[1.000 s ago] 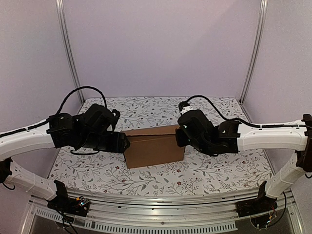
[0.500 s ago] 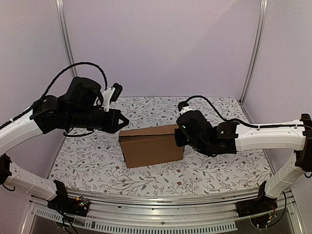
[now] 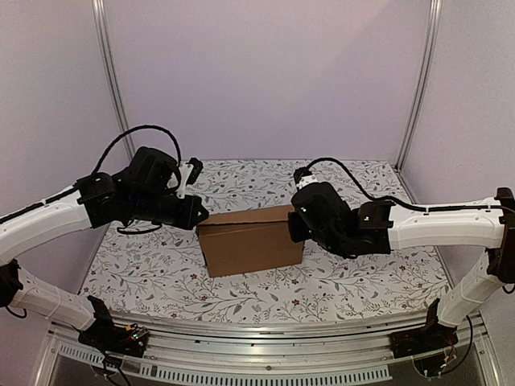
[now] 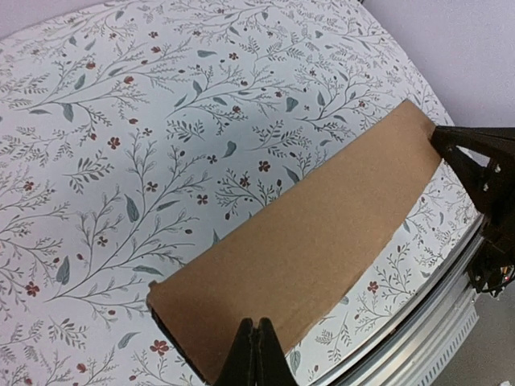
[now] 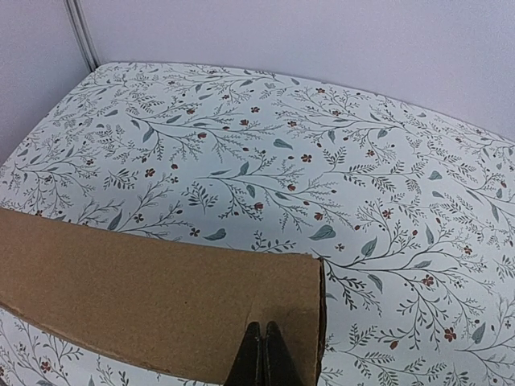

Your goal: Fold the paper box

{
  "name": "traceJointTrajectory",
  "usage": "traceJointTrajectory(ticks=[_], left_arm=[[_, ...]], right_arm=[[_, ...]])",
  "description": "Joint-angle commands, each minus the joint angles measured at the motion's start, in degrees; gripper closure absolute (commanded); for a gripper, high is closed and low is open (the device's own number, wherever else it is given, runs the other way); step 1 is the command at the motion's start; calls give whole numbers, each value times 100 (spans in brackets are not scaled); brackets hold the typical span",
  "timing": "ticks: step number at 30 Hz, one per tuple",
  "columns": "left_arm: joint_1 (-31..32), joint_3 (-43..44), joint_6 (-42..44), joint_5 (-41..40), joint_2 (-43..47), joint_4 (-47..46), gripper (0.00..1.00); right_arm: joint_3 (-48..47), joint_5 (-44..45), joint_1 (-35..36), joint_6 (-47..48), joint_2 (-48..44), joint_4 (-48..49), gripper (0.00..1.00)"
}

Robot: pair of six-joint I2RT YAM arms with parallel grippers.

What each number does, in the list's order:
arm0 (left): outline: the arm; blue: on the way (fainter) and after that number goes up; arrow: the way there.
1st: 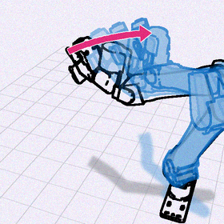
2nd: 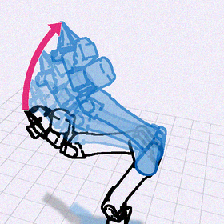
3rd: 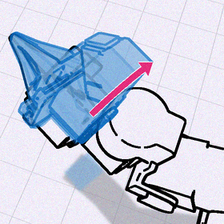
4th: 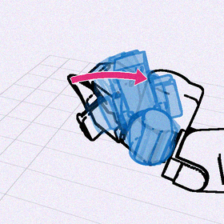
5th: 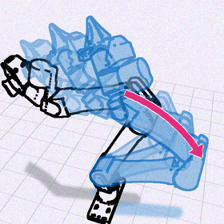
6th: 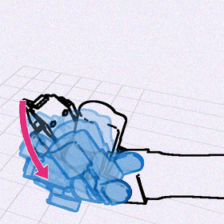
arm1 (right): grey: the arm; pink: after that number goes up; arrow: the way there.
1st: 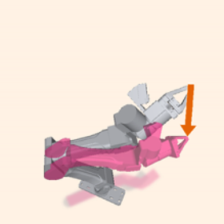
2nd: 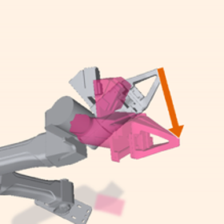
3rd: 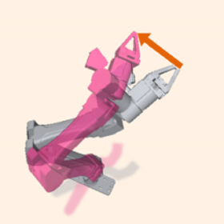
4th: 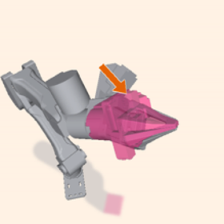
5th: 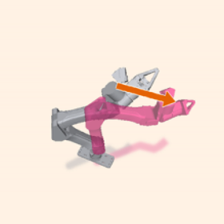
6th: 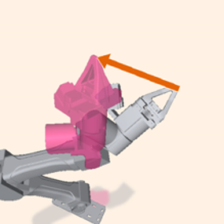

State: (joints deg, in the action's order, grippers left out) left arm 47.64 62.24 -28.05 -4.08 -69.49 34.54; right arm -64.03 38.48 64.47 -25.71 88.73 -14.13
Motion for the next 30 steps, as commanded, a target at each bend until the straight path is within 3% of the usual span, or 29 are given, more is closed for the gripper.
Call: traceJointTrajectory(ticks=[1, 12, 30], left_arm=[[-78, -446, -143, 322, -85, -293, 100], [-79, -1453, -537, 330, 111, -363, 100], [-79, -1539, -484, 30, 195, -202, 100]], right_arm=[[276, -415, 31, -35, 254, -623, 100], [302, -529, 33, -133, 364, -626, 100], [-294, -1129, -352, 434, -651, -665, 100]])
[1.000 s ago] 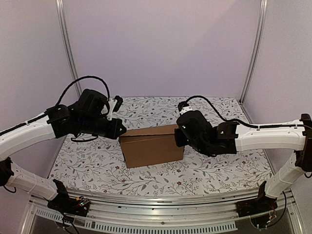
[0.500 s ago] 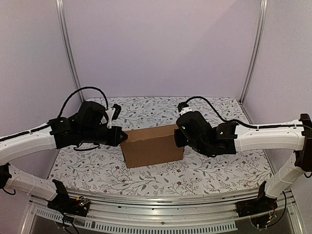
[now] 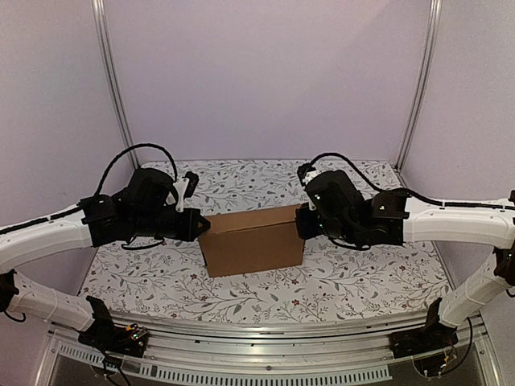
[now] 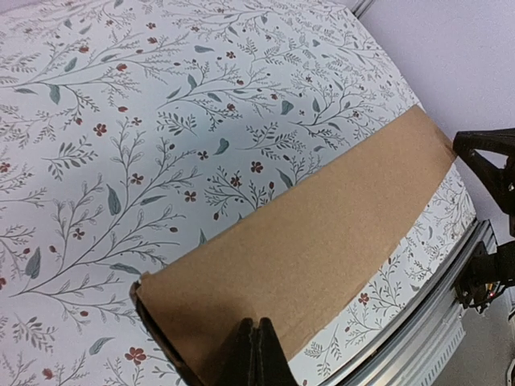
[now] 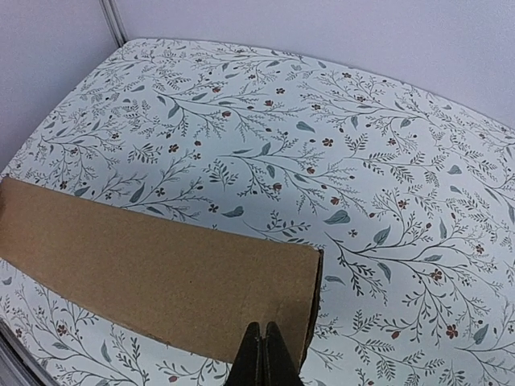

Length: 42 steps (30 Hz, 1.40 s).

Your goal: Fold the paper box

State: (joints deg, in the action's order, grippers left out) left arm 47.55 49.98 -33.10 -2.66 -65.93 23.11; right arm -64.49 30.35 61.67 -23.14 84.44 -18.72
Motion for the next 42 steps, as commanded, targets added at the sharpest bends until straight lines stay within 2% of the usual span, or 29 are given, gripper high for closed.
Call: traceJointTrajectory(ticks=[1, 10, 22, 30, 35, 42], left_arm=[[-70, -313, 26, -110, -157, 941, 100], [-70, -296, 58, -87, -186, 911, 100], [-79, -322, 78, -114, -165, 902, 100], [-88, -196, 93, -171, -232, 926, 100], [-106, 252, 170, -178, -225, 1177, 100], [-146, 1070, 380, -10, -216, 1380, 100]], right_arm=[[-270, -334, -79, 184, -213, -207, 100], [-87, -618, -244, -20, 94, -108, 100], [1374, -1162, -295, -838, 202, 377, 100], [748, -1049, -296, -481, -172, 198, 100], [154, -1095, -295, -26, -328, -62, 100], [257, -1615, -227, 201, -768, 17, 100]])
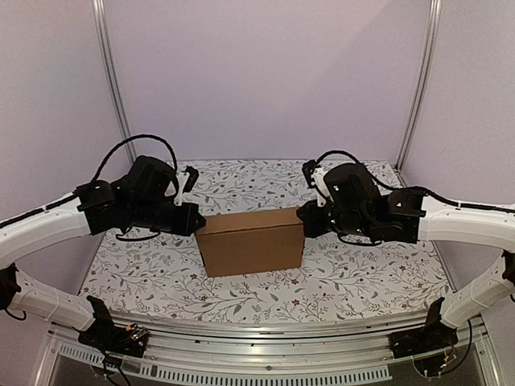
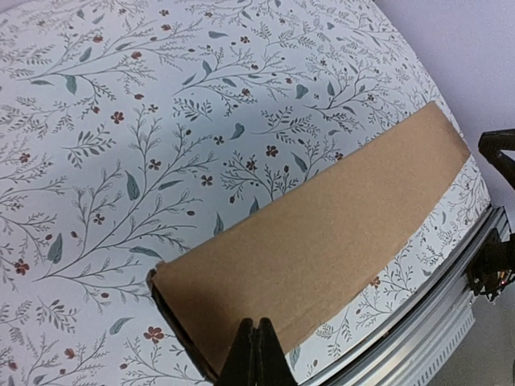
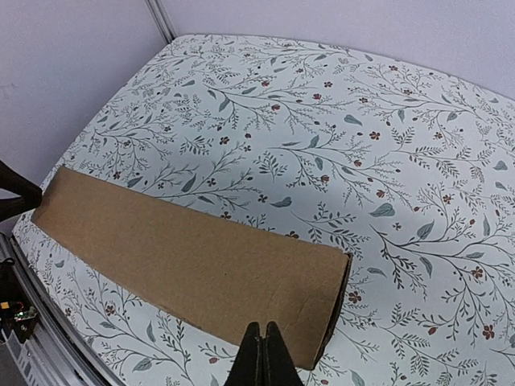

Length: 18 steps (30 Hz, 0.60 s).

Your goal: Fold the paper box

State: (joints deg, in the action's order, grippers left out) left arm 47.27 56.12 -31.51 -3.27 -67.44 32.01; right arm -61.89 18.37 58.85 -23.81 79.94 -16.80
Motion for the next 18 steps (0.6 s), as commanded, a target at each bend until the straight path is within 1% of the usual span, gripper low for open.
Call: traceJointTrajectory(ticks=[1, 6, 10, 15, 18], left_arm=[[-139, 588, 258, 14, -85, 542, 100], [-439, 1101, 404, -102, -305, 677, 100], [-763, 1248, 485, -11, -641, 593, 100], [-1089, 1265, 490, -171, -1175, 338, 100], [-1215, 1216, 457, 89, -1481, 130, 100]], right_arm=[[46, -481, 87, 298, -347, -168, 100], [487, -693, 404, 436, -448, 30, 100], [959, -552, 612, 350, -352, 387, 100], [1319, -37, 706, -21, -74, 710, 100], [1337, 380, 701, -209, 168, 729, 100]])
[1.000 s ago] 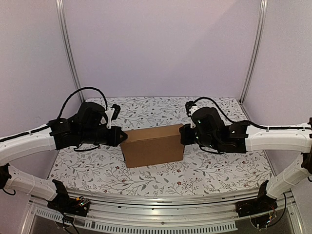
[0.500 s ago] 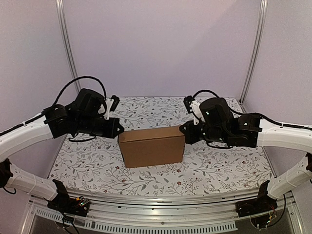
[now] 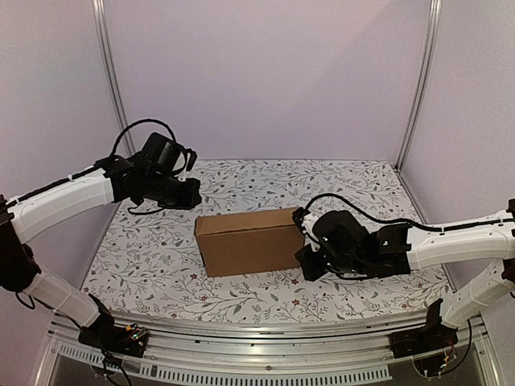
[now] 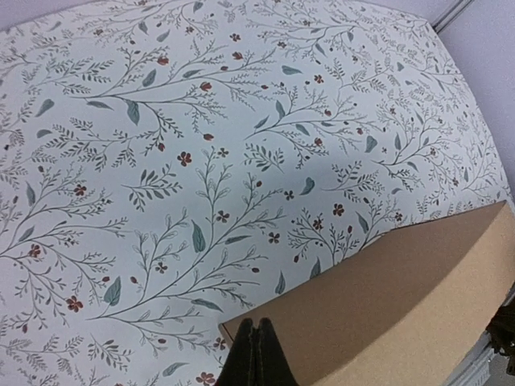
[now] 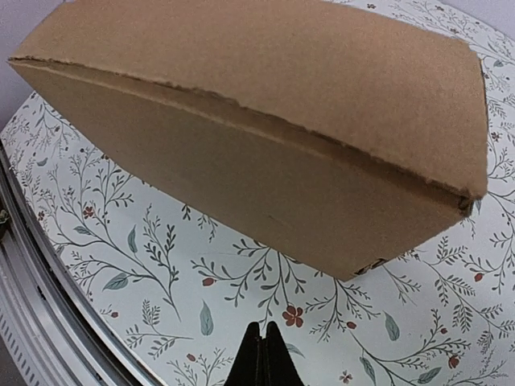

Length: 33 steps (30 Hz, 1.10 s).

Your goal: Fold the paper box

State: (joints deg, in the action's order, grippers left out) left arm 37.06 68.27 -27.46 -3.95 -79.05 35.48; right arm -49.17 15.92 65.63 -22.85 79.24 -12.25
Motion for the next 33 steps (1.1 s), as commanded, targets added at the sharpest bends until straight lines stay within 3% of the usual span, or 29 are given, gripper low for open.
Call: traceJointTrajectory(ticks=[1, 5, 15, 33], left_arm=[[-198, -20, 39, 255, -417, -268, 100], [-199, -105, -43, 555, -644, -294, 100], [-68, -655, -209, 1263, -428, -504, 100], [1092, -1212, -939, 1366, -411, -1319, 100]], right_arm=[[59, 758, 27, -347, 360, 289, 100], [-102, 1156, -13, -404, 679, 315, 100], [-762, 1091, -528, -63, 1242, 574, 100], [-1943, 332, -894, 213, 2587, 861, 100]])
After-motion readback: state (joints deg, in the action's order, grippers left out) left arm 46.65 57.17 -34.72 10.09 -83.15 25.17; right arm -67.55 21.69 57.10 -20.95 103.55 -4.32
